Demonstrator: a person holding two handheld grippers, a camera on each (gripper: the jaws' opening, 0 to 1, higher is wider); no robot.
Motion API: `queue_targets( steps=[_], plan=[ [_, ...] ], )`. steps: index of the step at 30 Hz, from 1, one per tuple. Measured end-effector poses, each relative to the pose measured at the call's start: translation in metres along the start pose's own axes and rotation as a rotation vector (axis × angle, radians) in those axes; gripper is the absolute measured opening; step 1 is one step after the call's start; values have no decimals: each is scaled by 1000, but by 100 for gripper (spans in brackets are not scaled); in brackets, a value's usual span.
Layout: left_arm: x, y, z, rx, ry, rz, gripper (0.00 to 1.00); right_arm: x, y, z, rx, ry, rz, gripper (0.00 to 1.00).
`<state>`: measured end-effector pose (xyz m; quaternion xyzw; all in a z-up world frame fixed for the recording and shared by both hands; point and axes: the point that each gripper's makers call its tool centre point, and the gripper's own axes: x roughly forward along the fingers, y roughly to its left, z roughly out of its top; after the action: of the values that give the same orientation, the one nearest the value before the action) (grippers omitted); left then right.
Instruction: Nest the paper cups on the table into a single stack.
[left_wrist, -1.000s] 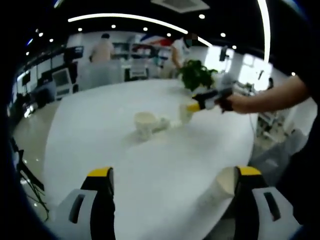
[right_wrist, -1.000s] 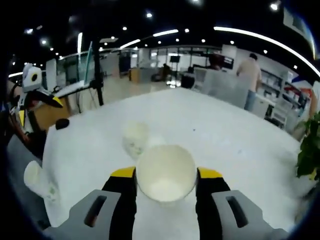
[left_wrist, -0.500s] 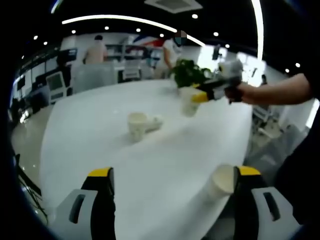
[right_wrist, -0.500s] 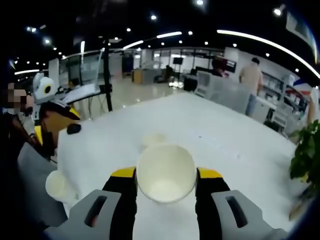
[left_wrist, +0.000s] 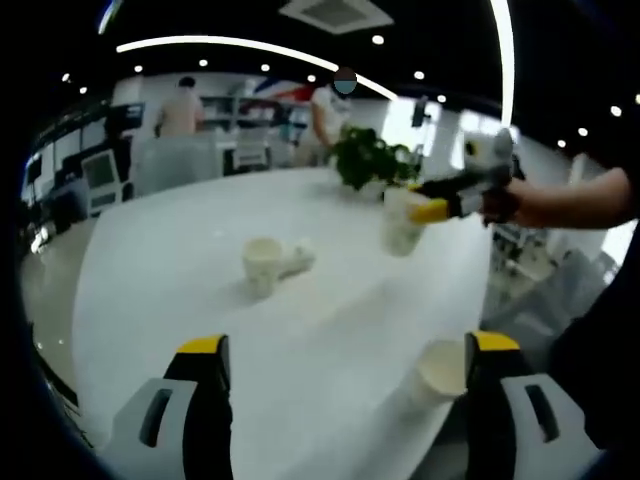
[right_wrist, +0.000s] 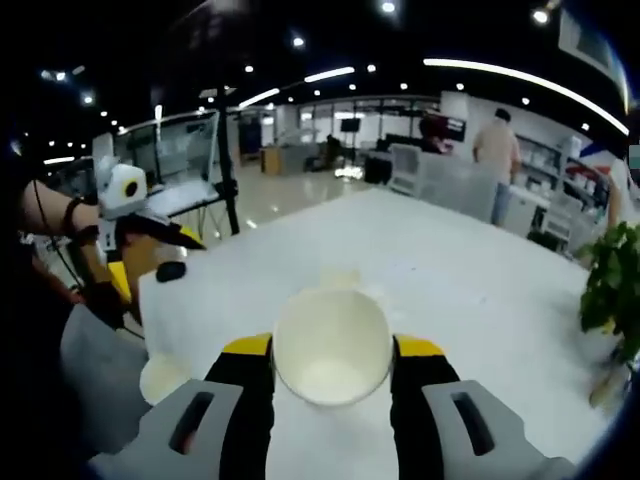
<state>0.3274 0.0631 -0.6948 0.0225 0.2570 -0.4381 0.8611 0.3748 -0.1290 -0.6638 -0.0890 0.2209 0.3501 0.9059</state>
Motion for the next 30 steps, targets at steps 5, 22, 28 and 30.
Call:
queue_targets(
  steps=[5, 22, 28, 30],
  plan=[
    [2, -5, -7, 6, 13, -15, 97, -13, 11, 9, 3, -28, -5, 42],
    [3, -8, -7, 6, 1, -20, 97, -61, 54, 77, -3, -158, 30, 41],
    [4, -6, -8, 8, 6, -16, 96, -80, 83, 100, 33, -251, 118, 41],
    [3, -6, -9, 4, 4, -12, 96, -81, 92, 100, 32, -253, 137, 41]
  ],
)
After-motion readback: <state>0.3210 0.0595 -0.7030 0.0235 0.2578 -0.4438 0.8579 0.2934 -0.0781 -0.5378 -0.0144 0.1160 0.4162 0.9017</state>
